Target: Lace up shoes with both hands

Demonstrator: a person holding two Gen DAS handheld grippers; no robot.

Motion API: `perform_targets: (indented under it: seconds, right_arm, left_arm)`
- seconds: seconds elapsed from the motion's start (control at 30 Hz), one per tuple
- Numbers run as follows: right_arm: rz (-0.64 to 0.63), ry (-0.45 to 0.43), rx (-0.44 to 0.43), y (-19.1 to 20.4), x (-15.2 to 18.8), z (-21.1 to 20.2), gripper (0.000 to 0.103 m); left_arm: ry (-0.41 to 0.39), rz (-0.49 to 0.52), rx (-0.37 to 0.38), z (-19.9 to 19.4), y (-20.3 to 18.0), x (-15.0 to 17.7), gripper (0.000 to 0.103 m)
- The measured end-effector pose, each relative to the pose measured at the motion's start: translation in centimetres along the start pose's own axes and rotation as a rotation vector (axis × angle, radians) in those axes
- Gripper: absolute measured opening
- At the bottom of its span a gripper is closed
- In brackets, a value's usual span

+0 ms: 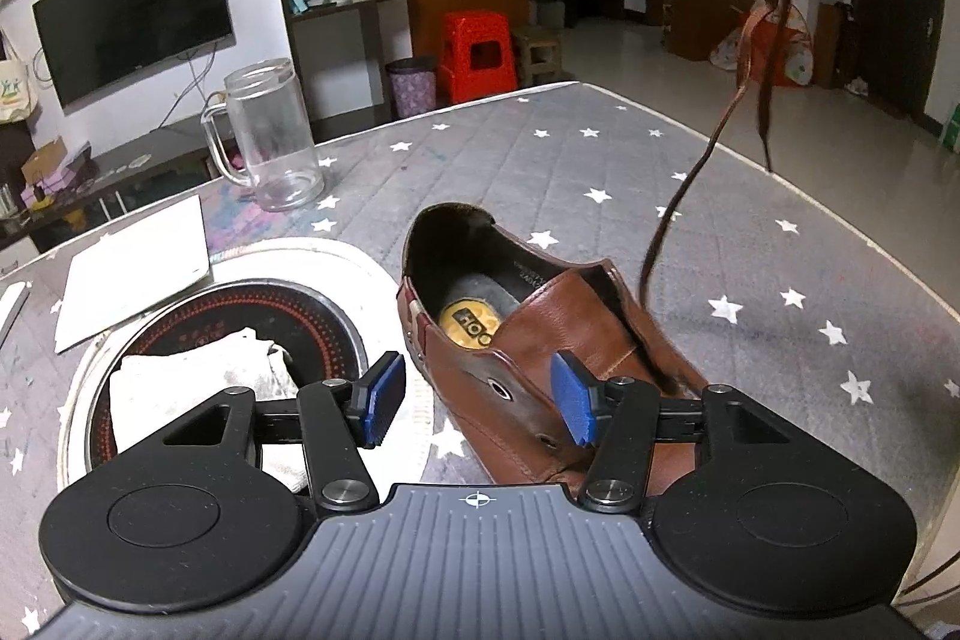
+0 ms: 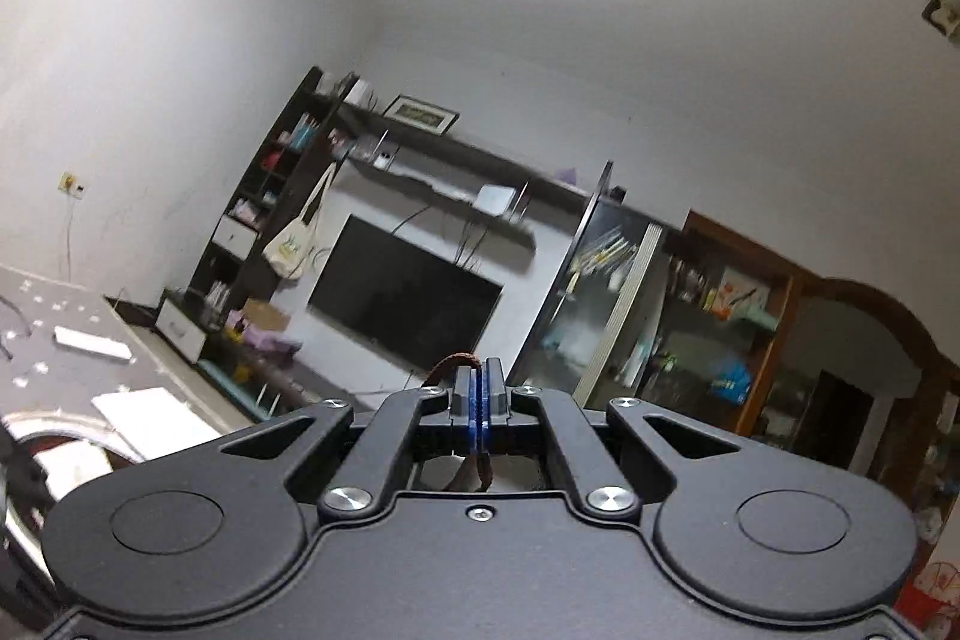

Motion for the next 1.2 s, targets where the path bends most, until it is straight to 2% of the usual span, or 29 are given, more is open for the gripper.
perform_targets:
  seconds: [0.13,0.37,0.5,0.57,0.7,1.2]
  right_arm:
    - [0.029,0.111,-0.039,-0.1,1.7,1.3,0.002]
    - [0.122,0.431,-0.146,1.5,9.3,2.7,0.002]
    - [0.172,0.54,-0.187,2.5,11.6,2.9,0.003]
    - [0.194,0.566,-0.194,3.0,12.3,2.6,0.01]
    - [0.225,0.606,-0.21,3.3,13.1,2.2,0.015]
    - [0.228,0.614,-0.243,4.7,11.7,0.1,0.051]
  left_arm:
    - [-0.003,0.011,-0.005,-0.3,-0.4,0.0,0.055]
    - [-0.011,0.02,-0.027,-1.0,-0.6,-0.1,0.058]
    - [-0.013,0.015,-0.039,-1.3,-0.7,0.0,0.059]
    - [-0.013,0.012,-0.041,-1.4,-0.6,0.1,0.06]
    - [-0.013,0.004,-0.046,-1.5,-0.6,0.3,0.061]
    - [-0.034,0.018,-0.033,-1.7,-1.5,-0.1,0.064]
Point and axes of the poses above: each gripper's, at about its wrist camera, not at the fingertips, and z roughly the way its jaws point, y to its left, x to its underside, the point moved 5 cm from there along z, roughly the way its jaws point, and after that the axes turned 9 degrees about z, right-handed, at the moved point
